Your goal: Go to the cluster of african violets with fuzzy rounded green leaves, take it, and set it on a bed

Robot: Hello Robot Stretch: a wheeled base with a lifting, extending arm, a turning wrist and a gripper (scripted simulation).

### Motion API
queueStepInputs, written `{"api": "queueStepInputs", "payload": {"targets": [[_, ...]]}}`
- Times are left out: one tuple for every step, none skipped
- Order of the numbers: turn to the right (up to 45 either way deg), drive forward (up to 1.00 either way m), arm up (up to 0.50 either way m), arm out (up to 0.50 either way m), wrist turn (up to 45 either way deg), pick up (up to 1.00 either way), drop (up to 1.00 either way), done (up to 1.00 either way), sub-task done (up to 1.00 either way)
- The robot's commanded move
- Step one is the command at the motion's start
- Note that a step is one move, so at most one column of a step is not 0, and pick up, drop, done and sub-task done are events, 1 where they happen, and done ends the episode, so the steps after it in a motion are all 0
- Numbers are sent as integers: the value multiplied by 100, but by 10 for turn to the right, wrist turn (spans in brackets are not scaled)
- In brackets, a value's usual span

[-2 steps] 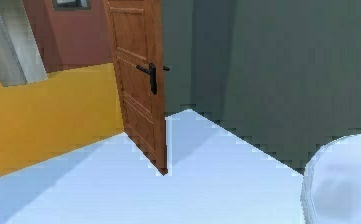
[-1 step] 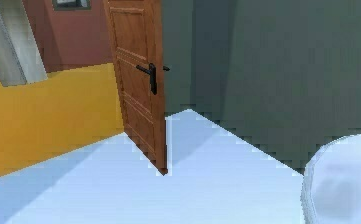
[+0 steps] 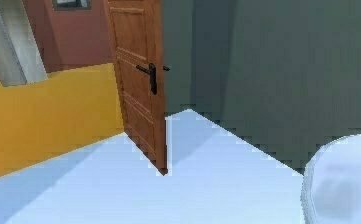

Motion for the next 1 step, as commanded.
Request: {"api": "queueStepInputs", "payload": {"targets": [[0,0,10,0,0,0,0,0,0]]}}
